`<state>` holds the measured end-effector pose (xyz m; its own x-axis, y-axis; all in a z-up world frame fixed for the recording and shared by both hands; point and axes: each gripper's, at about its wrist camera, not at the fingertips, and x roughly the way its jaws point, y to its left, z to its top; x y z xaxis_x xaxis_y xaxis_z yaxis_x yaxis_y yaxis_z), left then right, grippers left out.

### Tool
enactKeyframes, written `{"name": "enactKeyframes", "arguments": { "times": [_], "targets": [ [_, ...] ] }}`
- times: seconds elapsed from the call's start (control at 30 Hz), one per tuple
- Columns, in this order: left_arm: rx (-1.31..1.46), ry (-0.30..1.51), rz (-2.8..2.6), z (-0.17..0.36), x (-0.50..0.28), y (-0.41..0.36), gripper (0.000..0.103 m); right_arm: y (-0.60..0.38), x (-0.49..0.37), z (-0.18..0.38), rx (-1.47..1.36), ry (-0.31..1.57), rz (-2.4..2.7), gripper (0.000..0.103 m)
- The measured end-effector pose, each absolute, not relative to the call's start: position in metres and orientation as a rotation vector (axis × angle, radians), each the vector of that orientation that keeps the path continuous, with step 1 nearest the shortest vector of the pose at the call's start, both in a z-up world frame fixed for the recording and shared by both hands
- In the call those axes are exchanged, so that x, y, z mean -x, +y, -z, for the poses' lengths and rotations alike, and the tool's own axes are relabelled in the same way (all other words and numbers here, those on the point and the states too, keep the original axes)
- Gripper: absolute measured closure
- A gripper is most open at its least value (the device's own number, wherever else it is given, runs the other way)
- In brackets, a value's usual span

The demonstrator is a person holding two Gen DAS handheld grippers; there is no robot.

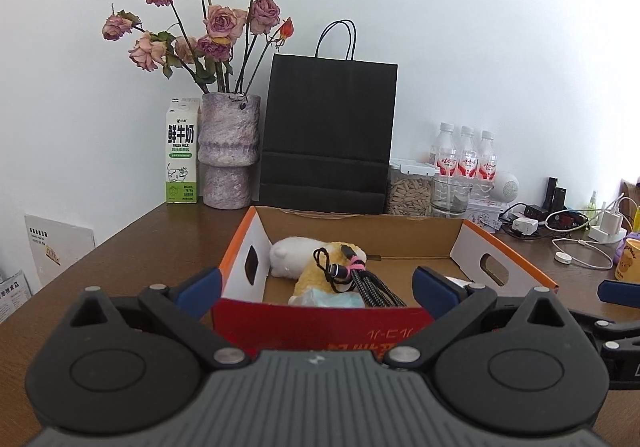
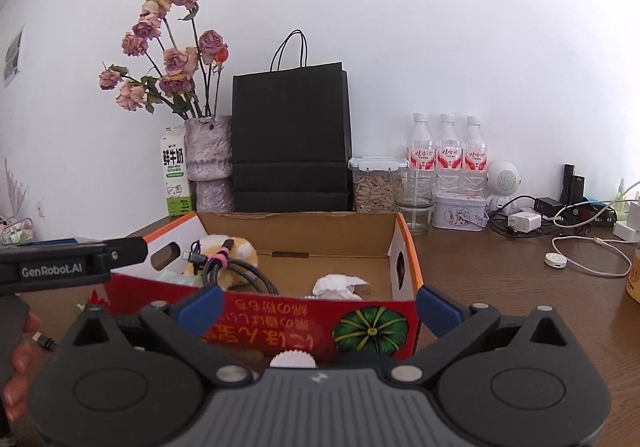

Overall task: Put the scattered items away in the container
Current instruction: 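Withdraw both tools from the box back toward the table items, then grasp the small amber bottle with white cap with the right tool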

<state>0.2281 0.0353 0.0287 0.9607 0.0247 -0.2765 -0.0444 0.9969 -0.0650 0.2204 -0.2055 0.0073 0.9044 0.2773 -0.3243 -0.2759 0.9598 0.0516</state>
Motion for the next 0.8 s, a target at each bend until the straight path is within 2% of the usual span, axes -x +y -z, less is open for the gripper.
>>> {"name": "enactKeyframes", "arguments": {
  "times": [0.43, 0.53, 0.8],
  "targets": [
    [0.088, 0.386, -0.12, -0.005, -0.147, 0.076, 0.0, -0.2, -0.133, 0.021, 0.061, 0.464, -0.363, 0.003],
    [0.105, 0.408, -0.131, 0.0, -0.136, 0.082, 0.0, -0.197, -0.126, 0.029, 0.046, 0.503, -0.381, 0.009],
    [0.104, 0.435, -0.112, 0.005, -0.121, 0.079, 0.0, -0.197, -0.132, 0.036, -0.029, 0.567, -0.389, 0.037]
  ]
}}
